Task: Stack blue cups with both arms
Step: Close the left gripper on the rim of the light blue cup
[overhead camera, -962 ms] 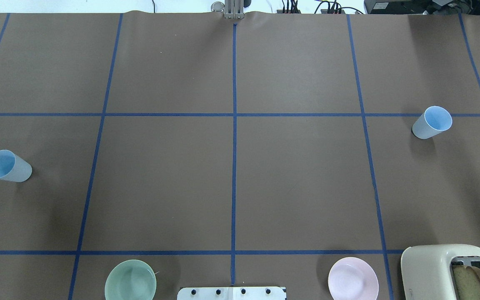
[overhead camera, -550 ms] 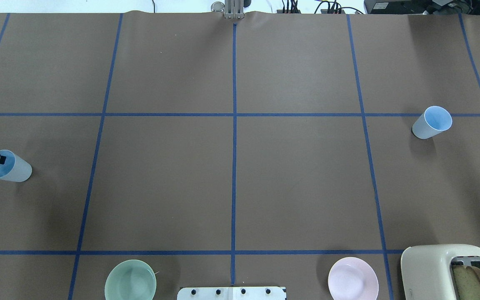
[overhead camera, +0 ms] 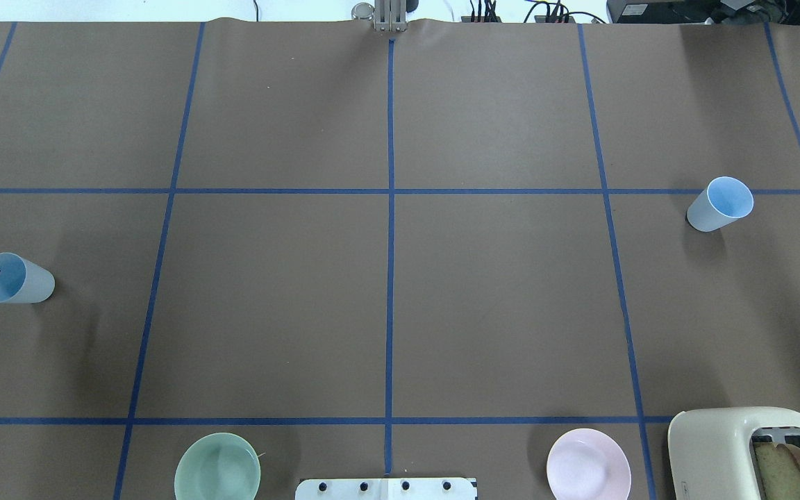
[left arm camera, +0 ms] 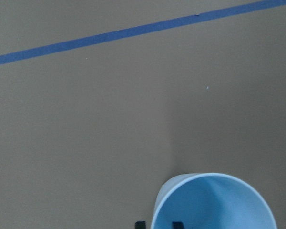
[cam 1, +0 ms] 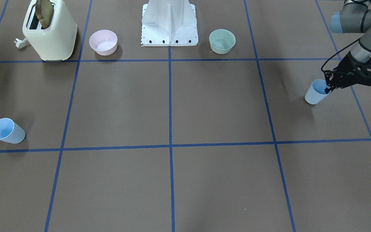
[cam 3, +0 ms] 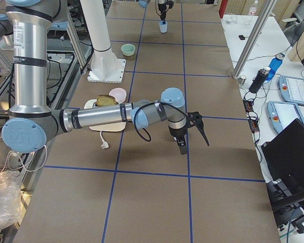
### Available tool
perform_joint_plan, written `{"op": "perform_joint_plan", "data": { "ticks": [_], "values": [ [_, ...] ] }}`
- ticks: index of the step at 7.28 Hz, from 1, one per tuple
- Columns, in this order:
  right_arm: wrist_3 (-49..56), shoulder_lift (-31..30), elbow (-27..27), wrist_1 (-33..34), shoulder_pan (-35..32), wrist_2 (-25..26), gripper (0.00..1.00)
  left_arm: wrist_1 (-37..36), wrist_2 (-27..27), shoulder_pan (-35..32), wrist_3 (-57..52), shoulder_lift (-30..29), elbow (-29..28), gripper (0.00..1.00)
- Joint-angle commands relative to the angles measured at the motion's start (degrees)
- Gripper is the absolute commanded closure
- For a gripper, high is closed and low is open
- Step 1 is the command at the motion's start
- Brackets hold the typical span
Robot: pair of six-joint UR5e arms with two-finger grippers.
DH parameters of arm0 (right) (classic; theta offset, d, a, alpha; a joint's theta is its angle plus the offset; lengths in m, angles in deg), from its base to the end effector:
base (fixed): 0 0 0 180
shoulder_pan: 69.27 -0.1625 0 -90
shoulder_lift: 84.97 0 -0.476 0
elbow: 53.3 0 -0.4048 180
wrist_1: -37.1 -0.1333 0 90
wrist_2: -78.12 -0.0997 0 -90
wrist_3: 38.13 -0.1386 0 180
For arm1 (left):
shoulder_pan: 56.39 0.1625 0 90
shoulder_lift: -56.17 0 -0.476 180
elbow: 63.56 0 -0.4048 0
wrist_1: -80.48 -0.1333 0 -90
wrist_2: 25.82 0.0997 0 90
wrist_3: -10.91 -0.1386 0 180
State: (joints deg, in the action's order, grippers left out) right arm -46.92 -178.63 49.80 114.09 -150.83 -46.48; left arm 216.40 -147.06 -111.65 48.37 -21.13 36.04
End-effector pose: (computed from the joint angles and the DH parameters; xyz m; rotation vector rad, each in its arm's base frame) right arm -0.0201 -0.5072 0.6385 0.2862 -0.6462 -0.1124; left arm 0.2078 -0.4074 0.6679 0.2823 0.8482 0.1594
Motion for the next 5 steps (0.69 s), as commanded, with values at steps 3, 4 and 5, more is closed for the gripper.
{"op": "perform_joint_plan", "data": {
  "ticks": [3,4,5],
  "values": [
    [-0.17,-0.03,-0.18,0.00,0.00,-0.03,0.00,-19.27,-2.43,-0.64,1.21,-10.62,8.65,1.00],
    [-0.17,-0.12,-0.18,0.09,0.00,-0.03,0.00,-26.69,-2.43,-0.38,2.78,-17.38,8.94,1.00],
    [-0.17,-0.12,-0.27,0.09,0.00,-0.03,0.00,-32.68,-2.17,0.24,9.06,-24.58,8.77,1.00]
  ]
}}
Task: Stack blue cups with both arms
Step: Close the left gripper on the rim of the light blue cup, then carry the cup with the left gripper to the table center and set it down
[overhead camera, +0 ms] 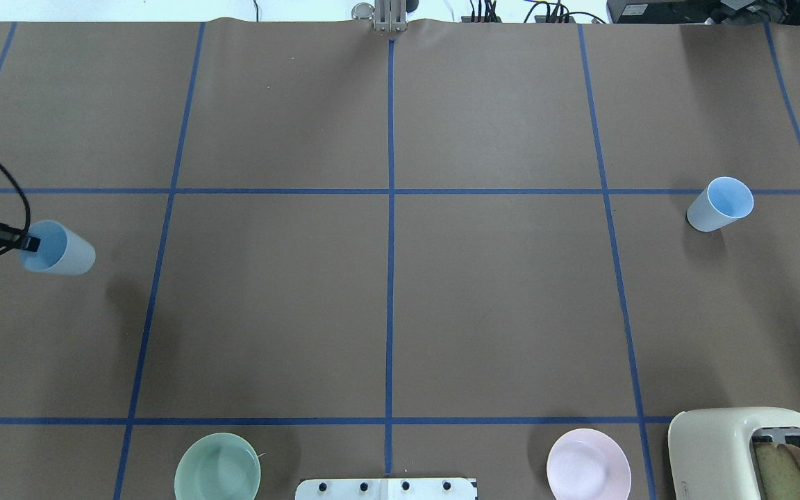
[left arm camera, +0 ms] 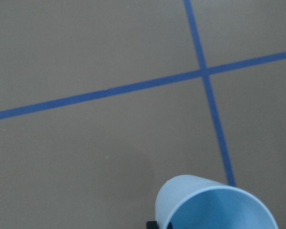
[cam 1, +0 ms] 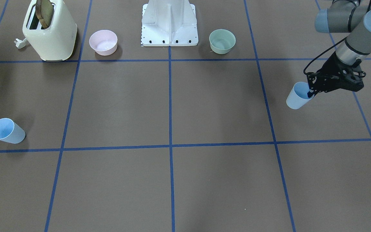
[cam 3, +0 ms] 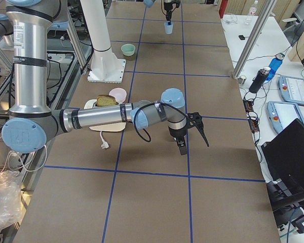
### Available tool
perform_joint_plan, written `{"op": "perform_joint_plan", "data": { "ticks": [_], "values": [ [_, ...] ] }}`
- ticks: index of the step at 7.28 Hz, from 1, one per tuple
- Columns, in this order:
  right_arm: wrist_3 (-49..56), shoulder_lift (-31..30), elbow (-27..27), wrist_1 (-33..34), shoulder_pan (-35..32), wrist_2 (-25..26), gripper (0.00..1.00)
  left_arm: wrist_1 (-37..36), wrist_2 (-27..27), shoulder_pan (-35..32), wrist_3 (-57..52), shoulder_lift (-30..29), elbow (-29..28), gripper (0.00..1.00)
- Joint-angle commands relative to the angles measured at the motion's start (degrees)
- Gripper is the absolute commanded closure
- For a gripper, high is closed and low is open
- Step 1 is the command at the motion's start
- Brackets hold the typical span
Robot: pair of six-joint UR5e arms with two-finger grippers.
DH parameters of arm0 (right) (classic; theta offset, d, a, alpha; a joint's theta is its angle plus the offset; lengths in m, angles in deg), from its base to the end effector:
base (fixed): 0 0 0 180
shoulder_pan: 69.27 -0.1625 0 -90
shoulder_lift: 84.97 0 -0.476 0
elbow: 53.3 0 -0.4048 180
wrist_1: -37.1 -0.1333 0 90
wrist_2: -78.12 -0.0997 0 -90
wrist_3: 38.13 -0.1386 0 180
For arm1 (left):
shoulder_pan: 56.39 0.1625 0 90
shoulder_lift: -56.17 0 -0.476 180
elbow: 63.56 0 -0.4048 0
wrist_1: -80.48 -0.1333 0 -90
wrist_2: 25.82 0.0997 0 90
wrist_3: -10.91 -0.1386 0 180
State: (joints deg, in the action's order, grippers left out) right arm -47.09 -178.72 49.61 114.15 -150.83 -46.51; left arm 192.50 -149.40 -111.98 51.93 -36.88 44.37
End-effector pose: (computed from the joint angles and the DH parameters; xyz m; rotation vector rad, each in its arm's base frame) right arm -0.0200 -0.5063 0.6412 0.2794 -0.6464 -0.1079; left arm 0.2669 -0.4899 0.5093 0.2345 0.8856 0.1126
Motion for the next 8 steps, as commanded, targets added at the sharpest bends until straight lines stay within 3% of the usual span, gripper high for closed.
{"op": "perform_joint_plan", "data": {
  "ticks": [1,3,4,6,8],
  "values": [
    [-0.01,-0.03,-0.17,0.03,0.00,-0.09,0.00,-12.75,1.22,5.44,8.52,-14.38,-0.09,1.00],
    [-0.10,-0.03,-0.17,0.03,0.00,-0.18,0.00,-21.10,8.59,16.60,21.85,-29.91,-5.16,1.00],
    [-0.19,0.15,-0.17,0.03,0.00,-0.18,0.00,-21.66,10.53,19.87,24.70,-34.87,-8.76,1.00],
    [-0.28,0.06,-0.17,0.03,0.00,-0.26,0.00,-21.32,11.69,22.01,25.52,-40.87,-15.27,1.00],
    [-1.23,0.32,-0.26,0.03,0.00,-0.26,0.00,-20.70,13.62,24.29,25.52,-41.68,-16.88,1.00]
  ]
}}
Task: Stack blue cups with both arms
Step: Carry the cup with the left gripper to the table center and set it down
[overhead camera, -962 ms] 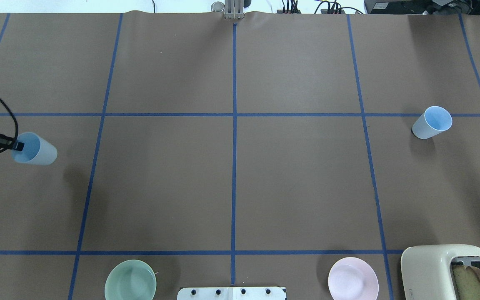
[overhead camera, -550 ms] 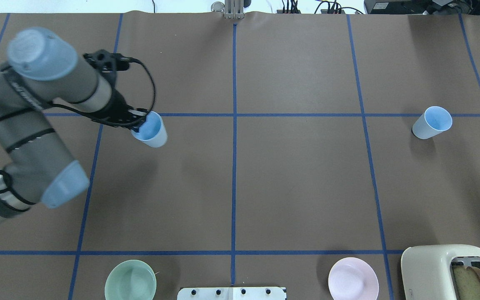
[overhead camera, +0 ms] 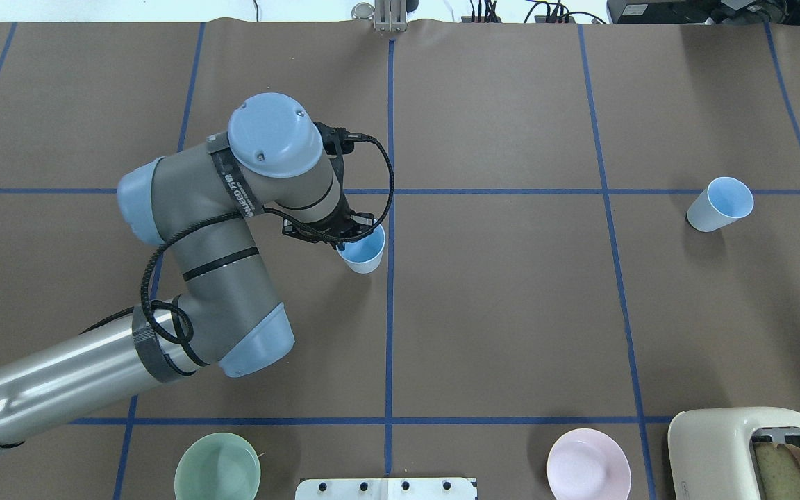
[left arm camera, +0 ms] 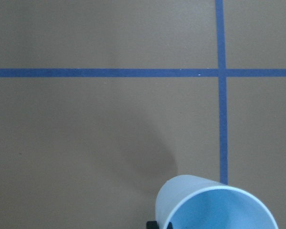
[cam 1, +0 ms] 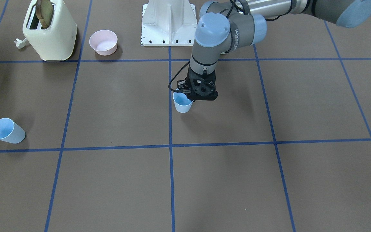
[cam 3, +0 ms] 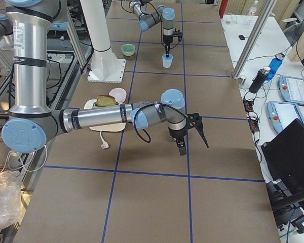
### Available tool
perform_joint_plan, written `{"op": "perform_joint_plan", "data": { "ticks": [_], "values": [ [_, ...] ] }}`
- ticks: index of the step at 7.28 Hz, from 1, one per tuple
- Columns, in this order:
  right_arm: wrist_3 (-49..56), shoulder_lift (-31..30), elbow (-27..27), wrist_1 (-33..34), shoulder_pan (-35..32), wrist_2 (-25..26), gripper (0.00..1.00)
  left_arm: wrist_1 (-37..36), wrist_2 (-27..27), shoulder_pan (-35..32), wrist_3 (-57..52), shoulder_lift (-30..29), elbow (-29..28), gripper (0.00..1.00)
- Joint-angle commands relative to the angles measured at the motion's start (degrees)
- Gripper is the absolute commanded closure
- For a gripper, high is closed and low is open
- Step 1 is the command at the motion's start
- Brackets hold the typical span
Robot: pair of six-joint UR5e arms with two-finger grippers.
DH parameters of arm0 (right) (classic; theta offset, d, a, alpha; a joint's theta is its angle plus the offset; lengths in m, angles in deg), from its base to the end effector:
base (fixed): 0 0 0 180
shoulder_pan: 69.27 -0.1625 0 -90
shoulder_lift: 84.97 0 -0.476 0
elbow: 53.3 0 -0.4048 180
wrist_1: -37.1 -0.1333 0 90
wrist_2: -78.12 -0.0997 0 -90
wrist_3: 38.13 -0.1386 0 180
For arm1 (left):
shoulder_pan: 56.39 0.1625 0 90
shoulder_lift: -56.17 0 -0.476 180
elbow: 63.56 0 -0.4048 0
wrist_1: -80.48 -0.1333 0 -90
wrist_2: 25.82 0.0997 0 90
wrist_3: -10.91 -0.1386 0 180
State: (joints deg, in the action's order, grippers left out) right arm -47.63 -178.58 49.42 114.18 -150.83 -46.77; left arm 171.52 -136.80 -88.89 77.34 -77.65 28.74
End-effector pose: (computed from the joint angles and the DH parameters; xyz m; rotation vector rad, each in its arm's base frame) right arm -0.0207 -0.5072 0.6415 0.2741 -0.6519 -0.0993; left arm 0.6069 -0.4858 0.2291 0.0777 0.8795 0.0051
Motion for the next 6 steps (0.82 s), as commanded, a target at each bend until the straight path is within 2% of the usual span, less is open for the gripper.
{"op": "perform_joint_plan", "data": {
  "ticks": [1,3,6],
  "values": [
    [-0.79,0.18,-0.06,-0.09,0.09,-0.01,0.00,0.28,1.03,2.08,0.02,-1.43,-1.51,1.00],
    [-0.79,0.18,0.02,-0.09,0.00,-0.01,0.00,0.45,1.12,2.88,-0.06,-2.75,-3.61,1.00],
    [-0.79,0.18,0.02,-0.09,0.09,-0.01,0.00,4.76,1.12,3.14,-0.06,-2.93,-5.90,1.00]
  ]
}}
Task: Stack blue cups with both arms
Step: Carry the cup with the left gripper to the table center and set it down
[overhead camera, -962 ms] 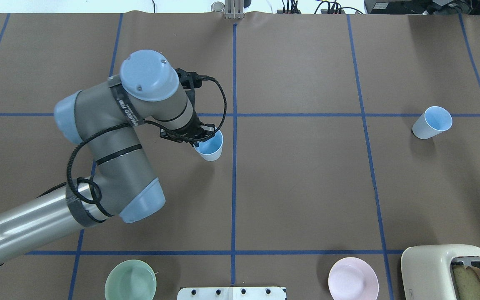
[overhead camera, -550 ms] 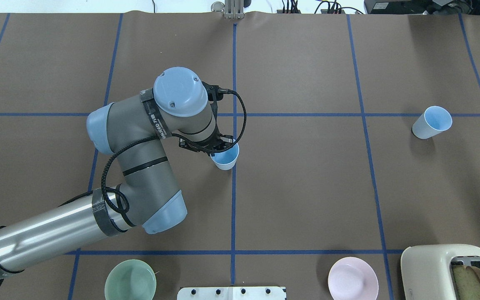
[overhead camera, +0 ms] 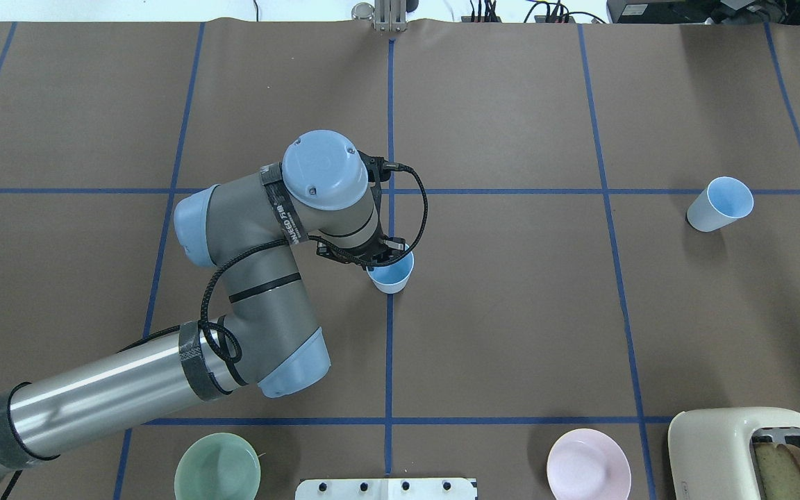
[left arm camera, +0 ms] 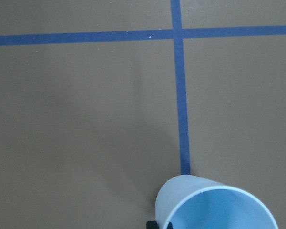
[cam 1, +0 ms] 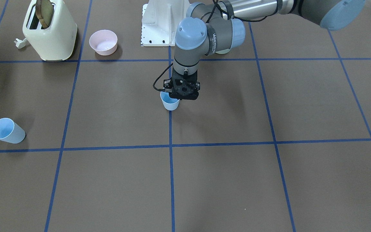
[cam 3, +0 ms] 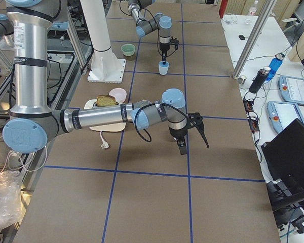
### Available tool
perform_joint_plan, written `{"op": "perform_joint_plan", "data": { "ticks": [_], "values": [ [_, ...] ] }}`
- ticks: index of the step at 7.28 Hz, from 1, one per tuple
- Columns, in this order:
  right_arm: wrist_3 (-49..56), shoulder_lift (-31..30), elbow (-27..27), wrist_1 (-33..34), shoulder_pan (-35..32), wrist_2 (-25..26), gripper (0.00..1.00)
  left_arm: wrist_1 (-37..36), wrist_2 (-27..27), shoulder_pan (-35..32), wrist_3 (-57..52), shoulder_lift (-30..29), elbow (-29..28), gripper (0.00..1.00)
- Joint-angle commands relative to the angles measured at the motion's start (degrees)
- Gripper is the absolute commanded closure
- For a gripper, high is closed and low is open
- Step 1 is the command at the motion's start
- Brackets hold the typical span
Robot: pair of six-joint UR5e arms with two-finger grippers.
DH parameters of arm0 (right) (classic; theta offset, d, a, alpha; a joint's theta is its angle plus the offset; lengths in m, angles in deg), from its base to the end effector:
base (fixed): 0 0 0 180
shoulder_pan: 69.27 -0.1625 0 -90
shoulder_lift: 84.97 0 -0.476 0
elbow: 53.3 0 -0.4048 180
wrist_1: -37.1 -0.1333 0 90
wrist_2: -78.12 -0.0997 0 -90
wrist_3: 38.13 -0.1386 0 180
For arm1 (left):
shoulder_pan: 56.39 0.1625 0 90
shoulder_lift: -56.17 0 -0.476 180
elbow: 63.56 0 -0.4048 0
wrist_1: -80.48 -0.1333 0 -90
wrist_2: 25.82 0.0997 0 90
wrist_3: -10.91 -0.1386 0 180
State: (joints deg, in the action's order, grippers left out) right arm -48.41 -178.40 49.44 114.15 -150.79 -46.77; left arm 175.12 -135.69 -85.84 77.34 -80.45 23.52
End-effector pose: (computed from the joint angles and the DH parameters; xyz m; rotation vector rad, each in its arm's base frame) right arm -0.0212 -0.5088 0.6396 0.2733 -0.6543 -0.0882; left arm 0.6562 -0.4695 0.2219 0.0810 0.8919 0.0506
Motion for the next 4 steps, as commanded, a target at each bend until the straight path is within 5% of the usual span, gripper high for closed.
{"op": "perform_joint_plan", "data": {
  "ticks": [1,2,3,4],
  "values": [
    [0.00,0.00,0.00,0.03,0.05,0.00,0.00,1.16,0.01,0.09,-0.24,-0.05,-0.78,0.88],
    [0.00,0.00,0.00,0.03,-0.04,0.00,0.00,1.16,0.01,0.09,-0.33,-0.05,-0.69,0.59],
    [0.00,0.00,-0.08,0.03,-0.04,0.00,0.00,1.16,0.01,0.09,-0.50,0.04,-0.26,0.02],
    [0.00,0.00,0.00,-0.06,-0.04,0.00,0.00,0.90,0.70,-0.17,-0.50,0.30,1.58,0.02]
  ]
}}
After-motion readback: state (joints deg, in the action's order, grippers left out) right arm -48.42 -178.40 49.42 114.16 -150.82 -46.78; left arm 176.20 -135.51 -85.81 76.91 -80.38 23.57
